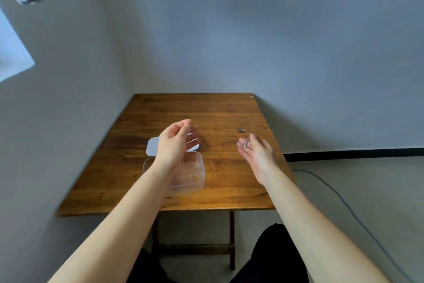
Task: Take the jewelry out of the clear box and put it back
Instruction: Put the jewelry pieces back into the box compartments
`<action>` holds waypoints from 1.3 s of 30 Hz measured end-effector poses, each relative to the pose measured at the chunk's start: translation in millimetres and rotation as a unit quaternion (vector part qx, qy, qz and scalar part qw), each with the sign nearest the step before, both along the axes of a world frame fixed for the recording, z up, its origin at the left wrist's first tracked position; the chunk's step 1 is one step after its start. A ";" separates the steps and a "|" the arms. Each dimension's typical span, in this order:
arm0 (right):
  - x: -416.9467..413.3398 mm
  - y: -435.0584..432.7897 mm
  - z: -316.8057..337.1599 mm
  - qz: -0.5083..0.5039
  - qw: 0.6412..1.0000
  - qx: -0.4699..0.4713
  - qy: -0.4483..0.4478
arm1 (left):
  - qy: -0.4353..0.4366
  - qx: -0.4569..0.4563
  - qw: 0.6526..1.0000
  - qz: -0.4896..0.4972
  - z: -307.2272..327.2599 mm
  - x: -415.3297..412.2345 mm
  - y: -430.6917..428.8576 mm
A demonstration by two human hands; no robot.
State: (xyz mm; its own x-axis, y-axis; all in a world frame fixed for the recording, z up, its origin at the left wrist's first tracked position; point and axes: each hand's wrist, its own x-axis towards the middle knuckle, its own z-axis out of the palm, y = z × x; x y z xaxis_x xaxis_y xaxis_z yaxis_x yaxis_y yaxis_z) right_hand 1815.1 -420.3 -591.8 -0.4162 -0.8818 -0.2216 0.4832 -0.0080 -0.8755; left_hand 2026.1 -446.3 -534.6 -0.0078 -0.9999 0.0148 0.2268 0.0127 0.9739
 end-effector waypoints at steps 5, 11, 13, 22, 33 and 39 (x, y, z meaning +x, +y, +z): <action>30.7 -16.9 29.2 0.027 0.999 -0.031 -0.014 | -0.002 -0.035 0.999 0.013 31.8 37.7 -14.2; 69.1 -32.1 51.8 0.069 0.996 -0.050 -0.029 | -0.003 -0.062 0.998 0.031 56.3 69.5 -17.6; 82.3 -33.2 56.1 0.088 0.995 -0.048 -0.025 | 0.003 -0.068 0.997 0.037 61.3 77.3 -17.4; 136.1 -28.2 29.4 0.182 0.980 0.062 0.045 | -0.011 -0.069 0.995 0.069 48.1 102.9 -18.0; 153.1 -29.4 -3.1 0.289 0.889 0.211 0.287 | -0.042 -0.022 0.996 0.080 13.9 112.1 -15.3; 147.7 -26.2 1.9 0.309 0.854 0.204 0.365 | -0.044 -0.037 0.995 0.077 32.0 110.7 -15.8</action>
State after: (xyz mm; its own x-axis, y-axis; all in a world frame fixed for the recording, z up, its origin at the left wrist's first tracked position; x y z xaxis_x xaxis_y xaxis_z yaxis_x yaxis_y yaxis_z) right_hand 1962.7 -446.5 -590.0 -0.0580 -0.8940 -0.4442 -0.3912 0.4297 -0.8138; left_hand 2136.8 -462.2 -502.6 0.1413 -0.9854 0.0951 0.1311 0.1139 0.9848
